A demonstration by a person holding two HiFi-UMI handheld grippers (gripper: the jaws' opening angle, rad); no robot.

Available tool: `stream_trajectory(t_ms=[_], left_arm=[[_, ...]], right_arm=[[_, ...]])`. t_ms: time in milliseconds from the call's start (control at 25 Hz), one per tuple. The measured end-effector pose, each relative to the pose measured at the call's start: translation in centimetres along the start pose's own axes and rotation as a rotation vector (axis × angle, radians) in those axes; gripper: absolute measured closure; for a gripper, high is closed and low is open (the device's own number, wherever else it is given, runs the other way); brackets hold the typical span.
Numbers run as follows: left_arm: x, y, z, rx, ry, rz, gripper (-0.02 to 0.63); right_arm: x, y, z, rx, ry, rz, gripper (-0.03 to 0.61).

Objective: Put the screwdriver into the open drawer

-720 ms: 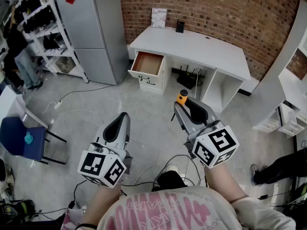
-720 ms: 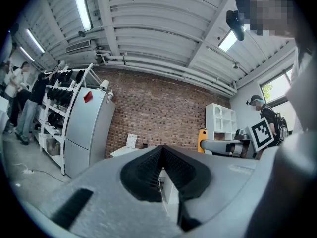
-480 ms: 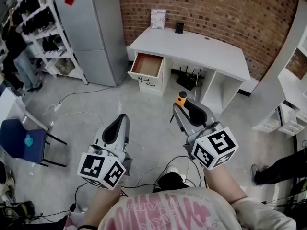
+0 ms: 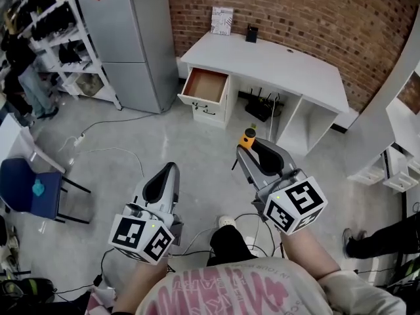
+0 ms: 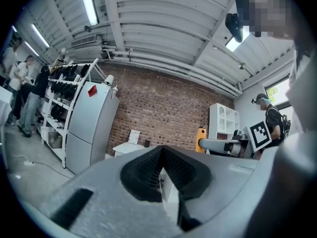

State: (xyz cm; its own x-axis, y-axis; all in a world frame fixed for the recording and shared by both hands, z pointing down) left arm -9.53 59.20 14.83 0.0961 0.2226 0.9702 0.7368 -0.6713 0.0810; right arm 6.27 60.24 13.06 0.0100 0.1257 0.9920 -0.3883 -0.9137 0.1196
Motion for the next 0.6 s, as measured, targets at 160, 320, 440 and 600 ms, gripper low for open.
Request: stream_trajectory(t_ms=[160, 320, 440, 600], left_arm=[[0.0, 1.6, -0.9, 0.001, -0.011, 0.008, 0.612], [-0.8, 4.4, -1.7, -0.001, -0.005, 0.007, 0.612], [-1.9, 7.1, -2.2, -0.003, 0.003, 0.022, 0.612], [-2.9, 10.9, -3.1, -0.006, 0.002, 0.045, 0.612]], right_arm=[[0.3, 2.0, 1.4, -0.010, 0.018, -0.007, 0.454], [-0.1, 4.0, 3.8, -0.015, 0.044, -0.006, 0.454], [-0.6, 6.0, 6.5, -0.027, 0.070, -0.006, 0.454], [-1.0, 8.7, 10.0, -0.048, 0.086, -0.009, 0.454]])
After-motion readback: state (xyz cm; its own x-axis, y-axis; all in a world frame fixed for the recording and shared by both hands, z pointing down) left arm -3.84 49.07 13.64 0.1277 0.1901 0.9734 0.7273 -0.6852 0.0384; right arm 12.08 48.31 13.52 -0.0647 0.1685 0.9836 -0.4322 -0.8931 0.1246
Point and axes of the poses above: the fingertips, and each gripper's own axes: y forward along the fingers, z to its right, x out of its underside, the point moved 1 cm from there along -y, backward along the fingers, and after that the axes turned 6 degrees about -z, right-handed, at the moved point
